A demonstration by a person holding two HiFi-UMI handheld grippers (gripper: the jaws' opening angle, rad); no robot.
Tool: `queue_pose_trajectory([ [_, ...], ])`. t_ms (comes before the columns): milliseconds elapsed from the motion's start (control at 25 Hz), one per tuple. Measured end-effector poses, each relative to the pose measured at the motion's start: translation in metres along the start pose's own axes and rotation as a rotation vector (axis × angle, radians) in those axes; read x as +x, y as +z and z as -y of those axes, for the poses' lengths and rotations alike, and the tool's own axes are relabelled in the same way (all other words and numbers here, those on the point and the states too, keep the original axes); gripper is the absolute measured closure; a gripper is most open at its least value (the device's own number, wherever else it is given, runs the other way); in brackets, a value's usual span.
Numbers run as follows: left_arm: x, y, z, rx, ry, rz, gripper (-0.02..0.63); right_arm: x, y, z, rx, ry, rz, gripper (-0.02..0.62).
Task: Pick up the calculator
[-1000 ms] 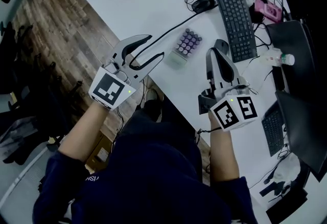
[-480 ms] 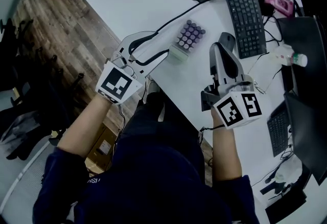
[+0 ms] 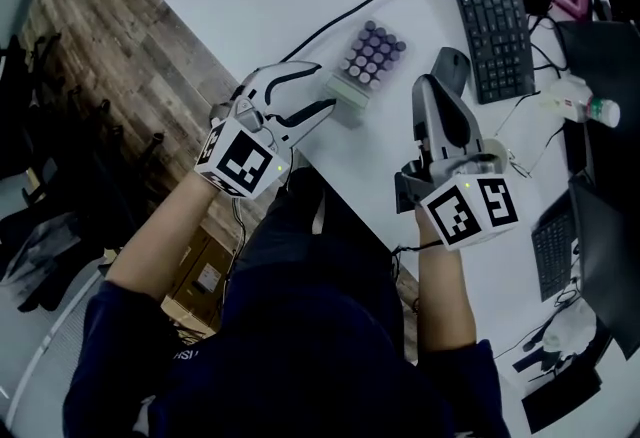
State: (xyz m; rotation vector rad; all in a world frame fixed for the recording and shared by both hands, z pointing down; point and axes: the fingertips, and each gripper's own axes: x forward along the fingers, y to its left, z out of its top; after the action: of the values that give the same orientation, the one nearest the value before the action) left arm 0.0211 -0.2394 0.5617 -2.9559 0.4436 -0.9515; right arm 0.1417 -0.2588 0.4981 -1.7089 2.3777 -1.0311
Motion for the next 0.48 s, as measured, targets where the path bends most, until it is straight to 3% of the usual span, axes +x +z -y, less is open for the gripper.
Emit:
queue_pose_trajectory([
  [480, 0.021, -0.027, 0.026, 0.139, -0.076, -0.066, 0.383, -0.001, -0.025, 0.006, 0.033, -0.012, -0.015, 0.591],
])
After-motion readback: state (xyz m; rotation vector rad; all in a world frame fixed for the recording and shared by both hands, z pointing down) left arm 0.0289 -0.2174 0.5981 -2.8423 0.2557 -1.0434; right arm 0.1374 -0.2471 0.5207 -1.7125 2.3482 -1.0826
